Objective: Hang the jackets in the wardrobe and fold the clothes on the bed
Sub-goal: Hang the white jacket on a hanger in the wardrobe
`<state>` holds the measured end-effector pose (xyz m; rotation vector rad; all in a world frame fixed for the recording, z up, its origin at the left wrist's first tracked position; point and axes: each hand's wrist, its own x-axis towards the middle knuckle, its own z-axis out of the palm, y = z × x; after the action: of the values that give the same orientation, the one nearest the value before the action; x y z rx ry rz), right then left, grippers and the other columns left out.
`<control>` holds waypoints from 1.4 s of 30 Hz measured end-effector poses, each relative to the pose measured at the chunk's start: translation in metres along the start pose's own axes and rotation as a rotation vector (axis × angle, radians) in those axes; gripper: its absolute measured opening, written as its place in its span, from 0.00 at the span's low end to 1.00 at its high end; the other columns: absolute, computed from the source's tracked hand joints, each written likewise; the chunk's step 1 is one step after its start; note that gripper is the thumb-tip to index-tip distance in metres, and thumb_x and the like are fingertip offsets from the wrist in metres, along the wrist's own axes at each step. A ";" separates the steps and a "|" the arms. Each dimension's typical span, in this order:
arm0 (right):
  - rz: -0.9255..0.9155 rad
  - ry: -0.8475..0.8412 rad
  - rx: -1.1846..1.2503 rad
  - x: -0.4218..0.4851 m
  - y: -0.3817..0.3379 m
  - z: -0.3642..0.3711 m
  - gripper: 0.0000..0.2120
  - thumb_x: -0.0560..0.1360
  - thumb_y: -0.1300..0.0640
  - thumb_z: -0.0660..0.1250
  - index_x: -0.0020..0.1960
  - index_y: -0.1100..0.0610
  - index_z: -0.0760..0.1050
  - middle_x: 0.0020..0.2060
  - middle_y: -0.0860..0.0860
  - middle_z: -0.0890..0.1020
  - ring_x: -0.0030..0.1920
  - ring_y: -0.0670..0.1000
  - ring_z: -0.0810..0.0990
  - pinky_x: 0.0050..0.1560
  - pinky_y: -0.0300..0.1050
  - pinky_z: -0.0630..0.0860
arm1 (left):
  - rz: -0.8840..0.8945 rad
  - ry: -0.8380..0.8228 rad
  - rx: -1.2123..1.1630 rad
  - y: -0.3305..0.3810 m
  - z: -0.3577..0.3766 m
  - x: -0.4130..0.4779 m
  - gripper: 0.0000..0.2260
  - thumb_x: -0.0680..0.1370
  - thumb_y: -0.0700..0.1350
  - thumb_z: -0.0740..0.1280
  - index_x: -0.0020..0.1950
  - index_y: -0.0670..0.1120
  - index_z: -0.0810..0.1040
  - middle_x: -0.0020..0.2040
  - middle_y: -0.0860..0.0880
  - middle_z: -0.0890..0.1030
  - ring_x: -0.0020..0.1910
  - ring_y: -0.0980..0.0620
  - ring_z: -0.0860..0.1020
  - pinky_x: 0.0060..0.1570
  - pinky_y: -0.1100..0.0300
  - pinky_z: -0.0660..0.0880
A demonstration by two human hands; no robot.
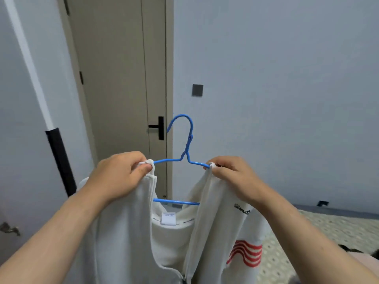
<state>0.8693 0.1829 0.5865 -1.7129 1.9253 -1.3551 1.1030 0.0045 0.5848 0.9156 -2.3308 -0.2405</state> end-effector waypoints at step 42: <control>1.110 1.214 -0.746 -0.462 -0.066 -0.174 0.11 0.77 0.55 0.70 0.38 0.59 0.79 0.27 0.42 0.69 0.29 0.41 0.65 0.30 0.35 0.62 | 1.405 -0.892 -0.860 0.537 0.241 -0.101 0.12 0.76 0.53 0.72 0.33 0.60 0.76 0.34 0.57 0.79 0.37 0.56 0.77 0.39 0.54 0.73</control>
<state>0.9274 0.6761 0.5505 0.6055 3.3646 -1.2210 0.7172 0.4589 0.5457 -1.4701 -2.5202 -1.0088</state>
